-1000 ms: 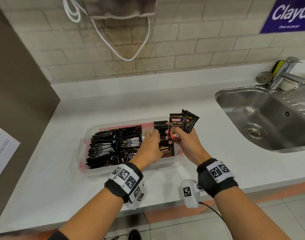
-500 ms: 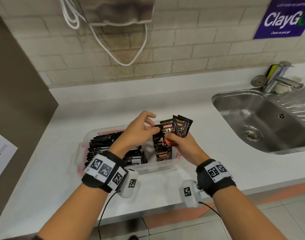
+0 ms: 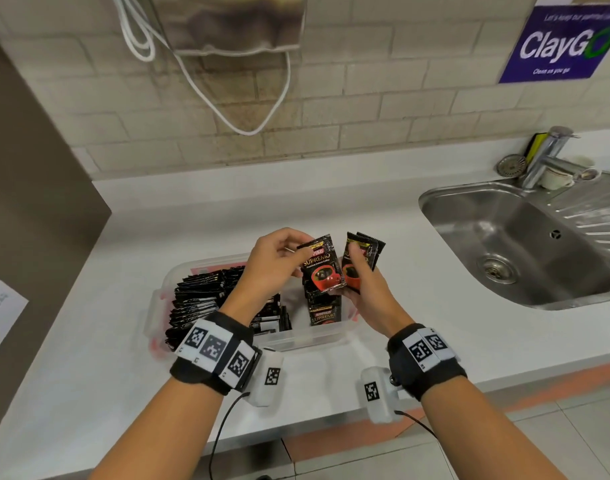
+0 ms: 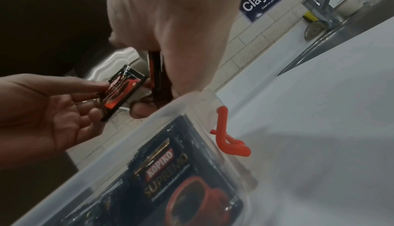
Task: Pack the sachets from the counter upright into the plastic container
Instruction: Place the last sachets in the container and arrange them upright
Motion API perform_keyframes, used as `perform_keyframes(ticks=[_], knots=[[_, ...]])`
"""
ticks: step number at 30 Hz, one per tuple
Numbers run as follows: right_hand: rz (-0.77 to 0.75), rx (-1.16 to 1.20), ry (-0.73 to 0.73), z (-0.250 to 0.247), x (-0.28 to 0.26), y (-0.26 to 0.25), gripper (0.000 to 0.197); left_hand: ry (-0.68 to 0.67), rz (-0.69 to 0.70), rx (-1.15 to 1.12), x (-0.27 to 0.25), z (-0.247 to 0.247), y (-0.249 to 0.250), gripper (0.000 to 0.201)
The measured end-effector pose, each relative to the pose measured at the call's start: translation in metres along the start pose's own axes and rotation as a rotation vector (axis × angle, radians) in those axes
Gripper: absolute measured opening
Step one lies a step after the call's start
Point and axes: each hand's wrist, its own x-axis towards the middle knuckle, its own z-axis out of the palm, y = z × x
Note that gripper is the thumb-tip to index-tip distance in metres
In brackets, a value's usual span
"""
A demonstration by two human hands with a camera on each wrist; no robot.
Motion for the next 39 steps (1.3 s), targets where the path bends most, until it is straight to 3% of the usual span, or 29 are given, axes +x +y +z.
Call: perform_keyframes(ticks=[9, 15, 22, 27, 30, 34, 39], knots=[[-0.026, 0.080, 0.137, 0.000, 0.000, 0.007, 0.057, -0.093, 0.019, 0.184, -0.018, -0.011, -0.019, 0.015], [-0.080, 0.126, 0.181, 0.000, 0.001, 0.009, 0.042, -0.174, 0.091, 0.459, -0.023, 0.001, -0.032, 0.015], [-0.048, -0.064, 0.161, 0.003, -0.006, 0.006, 0.033, -0.236, 0.060, 0.645, -0.027, 0.029, -0.047, 0.020], [-0.083, -0.143, 0.133, 0.001, -0.008, 0.006, 0.026, -0.196, 0.042, 0.614, -0.026, 0.033, -0.049, 0.029], [-0.094, -0.178, 0.109, 0.000, -0.007, 0.007, 0.024, -0.238, 0.029, 0.595, -0.025, 0.026, -0.045, 0.040], [-0.116, -0.185, 0.074, -0.003, -0.006, 0.009, 0.023, -0.309, 0.006, 0.525, -0.024, 0.011, -0.031, 0.040], [-0.119, -0.175, 0.041, -0.003, -0.006, 0.009, 0.022, -0.175, 0.103, 0.441, -0.015, -0.001, -0.012, 0.032]])
